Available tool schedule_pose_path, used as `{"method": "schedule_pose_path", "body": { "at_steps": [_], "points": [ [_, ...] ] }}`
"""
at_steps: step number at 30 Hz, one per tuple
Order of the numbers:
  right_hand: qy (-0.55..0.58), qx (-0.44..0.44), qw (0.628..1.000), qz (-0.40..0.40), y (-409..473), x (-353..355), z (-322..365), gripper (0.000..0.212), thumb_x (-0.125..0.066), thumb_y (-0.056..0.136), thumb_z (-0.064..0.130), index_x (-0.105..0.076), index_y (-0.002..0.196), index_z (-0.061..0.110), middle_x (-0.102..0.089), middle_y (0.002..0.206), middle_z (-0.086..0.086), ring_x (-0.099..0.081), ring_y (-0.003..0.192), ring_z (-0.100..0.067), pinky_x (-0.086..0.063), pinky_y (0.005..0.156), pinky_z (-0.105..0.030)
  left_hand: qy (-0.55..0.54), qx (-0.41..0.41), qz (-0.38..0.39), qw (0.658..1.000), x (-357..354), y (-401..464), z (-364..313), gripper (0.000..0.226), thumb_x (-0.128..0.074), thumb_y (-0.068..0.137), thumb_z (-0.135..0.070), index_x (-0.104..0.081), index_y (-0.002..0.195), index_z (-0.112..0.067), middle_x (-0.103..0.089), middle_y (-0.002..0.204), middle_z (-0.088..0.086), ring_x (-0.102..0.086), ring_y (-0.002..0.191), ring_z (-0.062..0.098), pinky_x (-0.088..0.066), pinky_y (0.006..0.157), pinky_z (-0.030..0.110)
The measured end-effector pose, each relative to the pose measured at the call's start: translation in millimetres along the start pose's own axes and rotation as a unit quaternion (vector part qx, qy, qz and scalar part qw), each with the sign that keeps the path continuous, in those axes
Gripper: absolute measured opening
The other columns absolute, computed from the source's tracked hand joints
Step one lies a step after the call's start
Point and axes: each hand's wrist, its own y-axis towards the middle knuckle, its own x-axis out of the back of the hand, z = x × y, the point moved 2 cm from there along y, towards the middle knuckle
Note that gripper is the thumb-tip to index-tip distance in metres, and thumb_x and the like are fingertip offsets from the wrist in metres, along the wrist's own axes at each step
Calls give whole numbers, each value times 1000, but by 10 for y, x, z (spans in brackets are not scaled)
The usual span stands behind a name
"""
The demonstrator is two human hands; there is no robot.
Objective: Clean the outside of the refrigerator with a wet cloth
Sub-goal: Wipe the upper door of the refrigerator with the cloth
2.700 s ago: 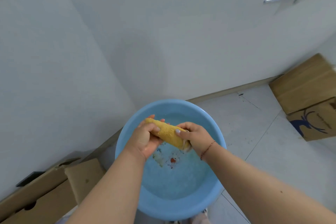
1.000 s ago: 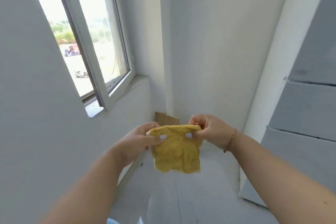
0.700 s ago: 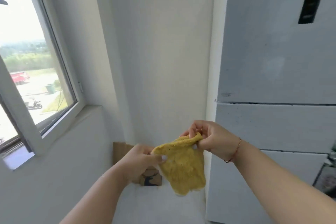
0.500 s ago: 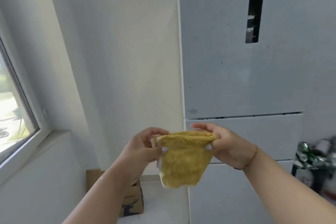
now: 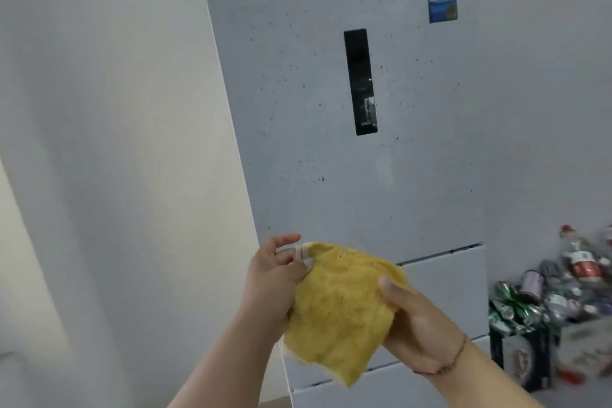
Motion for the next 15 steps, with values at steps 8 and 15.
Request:
{"method": "schedule_pose_path", "body": {
  "at_steps": [8, 15],
  "points": [
    [-13, 51, 996, -77, 456, 239, 403, 80, -94, 39, 25, -68, 110, -1, -61, 120, -29, -62, 107, -44, -55, 81, -50, 41, -60, 49, 996, -142, 670, -191, 30, -69, 85, 1, -60, 109, -14, -71, 70, 1, -67, 63, 16, -52, 58, 30],
    [6, 259, 964, -51, 950, 382, 986, 70, -6, 96, 63, 4, 145, 15, -10, 157, -14, -7, 146, -29, -2, 115, -50, 132, -261, -50, 955, 31, 1258, -753, 15, -60, 94, -21, -63, 100, -34, -67, 100, -12, -60, 88, -6, -45, 76, 17]
  ]
}}
